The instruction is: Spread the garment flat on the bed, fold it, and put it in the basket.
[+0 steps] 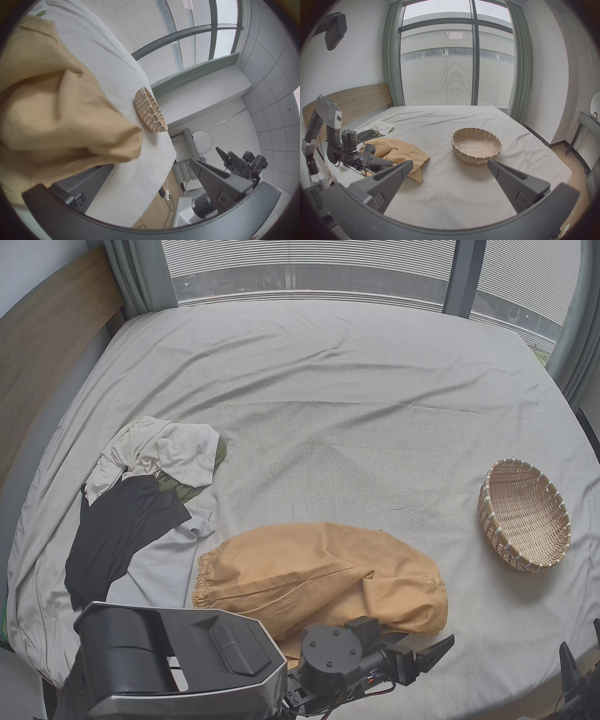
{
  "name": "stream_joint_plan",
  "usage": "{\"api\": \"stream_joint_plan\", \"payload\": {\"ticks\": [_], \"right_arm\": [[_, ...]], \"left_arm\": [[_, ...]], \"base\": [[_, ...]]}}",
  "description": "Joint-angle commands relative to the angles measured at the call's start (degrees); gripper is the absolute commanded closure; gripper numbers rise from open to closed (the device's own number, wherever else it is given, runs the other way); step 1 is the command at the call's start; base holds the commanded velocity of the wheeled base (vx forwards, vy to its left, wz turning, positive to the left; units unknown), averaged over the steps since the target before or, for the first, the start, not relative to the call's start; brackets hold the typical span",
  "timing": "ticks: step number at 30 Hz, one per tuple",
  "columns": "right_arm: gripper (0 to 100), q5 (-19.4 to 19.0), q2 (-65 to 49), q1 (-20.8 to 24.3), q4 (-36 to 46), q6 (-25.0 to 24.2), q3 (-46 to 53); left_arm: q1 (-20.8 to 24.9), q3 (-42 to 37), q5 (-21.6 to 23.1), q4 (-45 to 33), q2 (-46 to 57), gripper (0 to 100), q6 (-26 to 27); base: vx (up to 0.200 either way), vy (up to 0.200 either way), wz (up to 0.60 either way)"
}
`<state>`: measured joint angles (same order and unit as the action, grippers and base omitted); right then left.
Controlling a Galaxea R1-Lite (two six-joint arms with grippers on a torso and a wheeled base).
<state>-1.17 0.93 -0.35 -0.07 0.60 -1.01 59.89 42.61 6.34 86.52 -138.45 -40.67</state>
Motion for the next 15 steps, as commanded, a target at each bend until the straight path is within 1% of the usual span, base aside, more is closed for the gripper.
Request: {"api": "stream_joint_plan", "payload": {"ticks": [1,2,5,6,12,15], "right_arm": [[0,-0.06,-0.93,0.0,-0.01,0.02,0.92],[0,-0.06,-0.93,0.0,-0.01,0.02,0.92],[0,-0.06,-0.93,0.0,-0.01,0.02,0.92],[0,-0.06,-0.93,0.0,-0.01,0.02,0.92],[0,-0.06,-0.93,0.0,-0.01,0.11,0.92],[0,-0.06,-0.93,0.0,-0.01,0.11,0.92]], "left_arm": [[0.75,-7.89,-0.27,2.43,3.62,0,0.33],[0.75,-7.89,-0.27,2.43,3.62,0,0.33],[0.75,-11.49,-2.74,2.52,5.82,0,0.15],[0.75,-11.49,-2.74,2.52,5.82,0,0.15],[0.22,-15.8,-3.61,2.43,14.17,0,-1.34],[-1.09,-18.08,-6.08,2.52,17.77,0,-1.34]], "base": [[0.0,0.0,0.0],[0.0,0.0,0.0],[0.0,0.0,0.0],[0.0,0.0,0.0],[0.0,0.0,0.0],[0.0,0.0,0.0]]}}
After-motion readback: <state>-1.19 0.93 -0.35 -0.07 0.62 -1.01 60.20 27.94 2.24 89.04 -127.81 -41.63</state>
